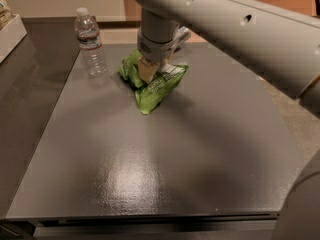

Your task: Pick green rice chip bag

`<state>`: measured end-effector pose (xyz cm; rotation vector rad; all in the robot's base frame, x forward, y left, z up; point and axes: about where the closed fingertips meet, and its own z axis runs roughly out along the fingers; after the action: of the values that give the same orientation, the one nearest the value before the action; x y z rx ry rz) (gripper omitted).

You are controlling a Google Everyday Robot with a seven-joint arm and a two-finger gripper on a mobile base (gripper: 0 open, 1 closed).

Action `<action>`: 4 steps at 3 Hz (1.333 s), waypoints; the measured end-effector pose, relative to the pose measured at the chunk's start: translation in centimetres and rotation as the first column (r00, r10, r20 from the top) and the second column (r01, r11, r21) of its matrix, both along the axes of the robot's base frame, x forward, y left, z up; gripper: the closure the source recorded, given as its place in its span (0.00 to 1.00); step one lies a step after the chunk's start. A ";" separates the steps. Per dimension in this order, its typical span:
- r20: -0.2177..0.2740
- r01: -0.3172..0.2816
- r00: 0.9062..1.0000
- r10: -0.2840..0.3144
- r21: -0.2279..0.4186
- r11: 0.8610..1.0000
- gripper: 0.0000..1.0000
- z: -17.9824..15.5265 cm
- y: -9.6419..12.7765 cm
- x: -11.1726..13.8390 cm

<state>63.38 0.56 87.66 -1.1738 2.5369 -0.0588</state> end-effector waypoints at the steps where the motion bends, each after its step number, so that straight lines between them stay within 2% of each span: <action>1: 0.000 0.000 1.000 0.000 0.000 1.000 1.00 0.0 0.0 0.0; 4: 0.000 -0.001 1.000 0.001 0.000 1.000 1.00 0.1 0.0 0.0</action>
Offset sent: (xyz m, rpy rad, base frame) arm -0.1093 -0.0328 0.1284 0.1954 -0.0558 0.3960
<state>63.37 0.55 87.74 -1.1744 2.5365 -0.0584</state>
